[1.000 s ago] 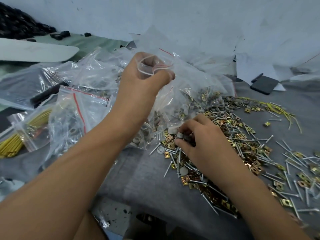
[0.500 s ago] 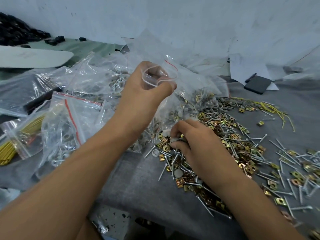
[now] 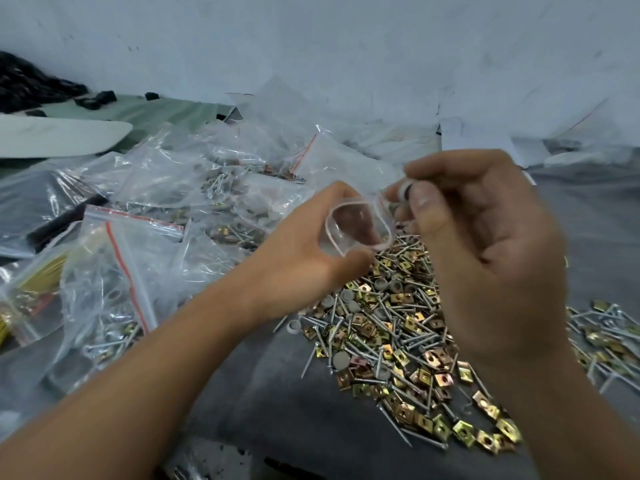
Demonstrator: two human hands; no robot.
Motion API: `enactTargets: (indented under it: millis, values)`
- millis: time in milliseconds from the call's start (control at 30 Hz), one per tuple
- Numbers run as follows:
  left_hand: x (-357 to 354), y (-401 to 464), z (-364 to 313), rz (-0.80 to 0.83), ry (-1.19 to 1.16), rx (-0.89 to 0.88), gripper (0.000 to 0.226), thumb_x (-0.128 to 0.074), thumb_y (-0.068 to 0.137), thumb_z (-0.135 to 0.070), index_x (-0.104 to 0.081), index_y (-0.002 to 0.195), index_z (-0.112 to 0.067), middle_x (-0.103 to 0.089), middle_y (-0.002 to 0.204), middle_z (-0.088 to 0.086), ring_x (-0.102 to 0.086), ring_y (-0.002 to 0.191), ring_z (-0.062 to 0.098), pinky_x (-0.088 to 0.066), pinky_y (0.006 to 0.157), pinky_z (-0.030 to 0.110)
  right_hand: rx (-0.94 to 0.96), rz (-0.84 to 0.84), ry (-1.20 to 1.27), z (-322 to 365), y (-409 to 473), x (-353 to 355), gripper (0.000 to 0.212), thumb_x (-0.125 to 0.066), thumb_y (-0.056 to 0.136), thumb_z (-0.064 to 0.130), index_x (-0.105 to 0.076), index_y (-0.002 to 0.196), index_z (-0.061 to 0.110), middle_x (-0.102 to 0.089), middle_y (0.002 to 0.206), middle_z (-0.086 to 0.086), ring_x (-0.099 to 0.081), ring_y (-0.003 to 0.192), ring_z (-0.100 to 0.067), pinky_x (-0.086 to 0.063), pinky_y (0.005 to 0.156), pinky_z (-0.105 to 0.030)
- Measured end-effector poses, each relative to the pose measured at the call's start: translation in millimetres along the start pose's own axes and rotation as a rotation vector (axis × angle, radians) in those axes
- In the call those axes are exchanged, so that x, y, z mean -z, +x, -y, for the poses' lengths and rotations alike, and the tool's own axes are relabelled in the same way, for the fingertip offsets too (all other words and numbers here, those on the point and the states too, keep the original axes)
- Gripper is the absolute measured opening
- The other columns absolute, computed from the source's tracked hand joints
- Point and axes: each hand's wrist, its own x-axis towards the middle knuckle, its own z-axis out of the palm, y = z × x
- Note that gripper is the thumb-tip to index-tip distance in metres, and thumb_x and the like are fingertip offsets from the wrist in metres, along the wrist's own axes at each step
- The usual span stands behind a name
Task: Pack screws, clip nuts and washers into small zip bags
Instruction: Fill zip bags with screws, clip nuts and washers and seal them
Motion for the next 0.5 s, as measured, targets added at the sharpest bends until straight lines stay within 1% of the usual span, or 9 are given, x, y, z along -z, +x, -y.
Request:
enactTargets:
  millis: [67,133,167,233,267,333,400,433,500]
  values:
    - [-5.7,-0.4,-5.3,0.034,-0.023,-0.03,0.041,-0.071,0.085,-0.014,-0.058,0.124,-0.01,-0.07,0.114,0.014,-0.069,0.111,0.035,-0.053,0.095,0.062,0.084,0.123,-0.161,6.9,0.9,2.8,0.011,-0.062,0.102,0.016,-0.066,0.113,0.018,-0.072,0.1,0.009,-0.07,0.096,-0.013,-0.055,0.082,-0.028]
    - [-9.3,-0.3,-8.2,0.051,-0.056,-0.04,0.05,-0.069,0.082,-0.007,-0.055,0.128,0.004,-0.065,0.118,0.027,-0.066,0.111,0.044,-0.052,0.09,0.067,0.098,0.255,-0.272,8.4,0.0,4.2,0.012,-0.065,0.1,0.02,-0.067,0.111,0.019,-0.071,0.099,0.009,-0.069,0.097,-0.013,-0.055,0.084,-0.036]
    - [-10.5,-0.7,-9.0,0.061,-0.068,-0.039,0.051,-0.068,0.081,-0.005,-0.053,0.128,0.008,-0.063,0.118,0.031,-0.065,0.111,0.047,-0.051,0.089,0.068,0.091,0.291,-0.303,8.5,-0.8,4.4,0.012,-0.066,0.099,0.021,-0.067,0.111,0.019,-0.072,0.098,0.009,-0.069,0.098,-0.014,-0.055,0.085,-0.039]
    - [-10.5,-1.0,-9.1,0.074,-0.079,-0.033,0.05,-0.069,0.082,0.001,-0.052,0.129,0.008,-0.063,0.117,0.032,-0.065,0.11,0.05,-0.05,0.086,0.07,0.067,0.289,-0.347,7.9,-1.9,4.5,0.014,-0.069,0.097,0.023,-0.066,0.11,0.019,-0.072,0.098,0.009,-0.069,0.099,-0.015,-0.056,0.087,-0.042]
    - [-10.2,-1.0,-8.0,0.078,-0.071,-0.035,0.047,-0.071,0.084,0.006,-0.053,0.128,0.004,-0.063,0.116,0.031,-0.066,0.107,0.048,-0.051,0.084,0.07,0.067,0.274,-0.366,7.2,-2.0,5.2,0.014,-0.071,0.097,0.023,-0.066,0.108,0.018,-0.073,0.097,0.009,-0.07,0.098,-0.015,-0.056,0.087,-0.043]
    - [-10.1,-0.4,-5.8,0.079,-0.056,-0.05,0.037,-0.07,0.088,0.011,-0.056,0.119,-0.004,-0.065,0.105,0.023,-0.068,0.097,0.043,-0.051,0.076,0.067,0.095,0.266,-0.418,4.5,-1.3,7.1,0.012,-0.073,0.095,0.023,-0.069,0.105,0.017,-0.074,0.095,0.007,-0.07,0.095,-0.017,-0.055,0.086,-0.046]
    - [-11.2,0.9,-5.1,0.073,-0.061,-0.06,0.03,-0.069,0.086,0.004,-0.055,0.111,-0.006,-0.064,0.098,0.021,-0.066,0.09,0.041,-0.05,0.073,0.065,0.131,0.263,-0.444,3.6,-0.9,7.7,0.011,-0.075,0.095,0.023,-0.075,0.103,0.017,-0.075,0.098,0.007,-0.069,0.095,-0.018,-0.054,0.087,-0.046]
    - [-11.5,1.4,-5.1,0.062,-0.063,-0.062,0.03,-0.068,0.084,-0.002,-0.055,0.111,-0.005,-0.064,0.098,0.02,-0.066,0.09,0.039,-0.051,0.075,0.064,0.146,0.237,-0.434,3.9,-0.7,8.1,0.01,-0.075,0.095,0.022,-0.077,0.103,0.016,-0.076,0.1,0.006,-0.069,0.097,-0.017,-0.054,0.088,-0.043]
    - [-9.5,2.7,-2.1,0.043,-0.058,-0.052,0.03,-0.068,0.085,-0.01,-0.058,0.114,-0.011,-0.07,0.102,0.009,-0.072,0.099,0.024,-0.055,0.08,0.055,0.153,0.117,-0.399,4.6,-0.2,9.6,0.01,-0.073,0.098,0.021,-0.079,0.104,0.015,-0.075,0.101,0.005,-0.069,0.097,-0.015,-0.054,0.087,-0.036]
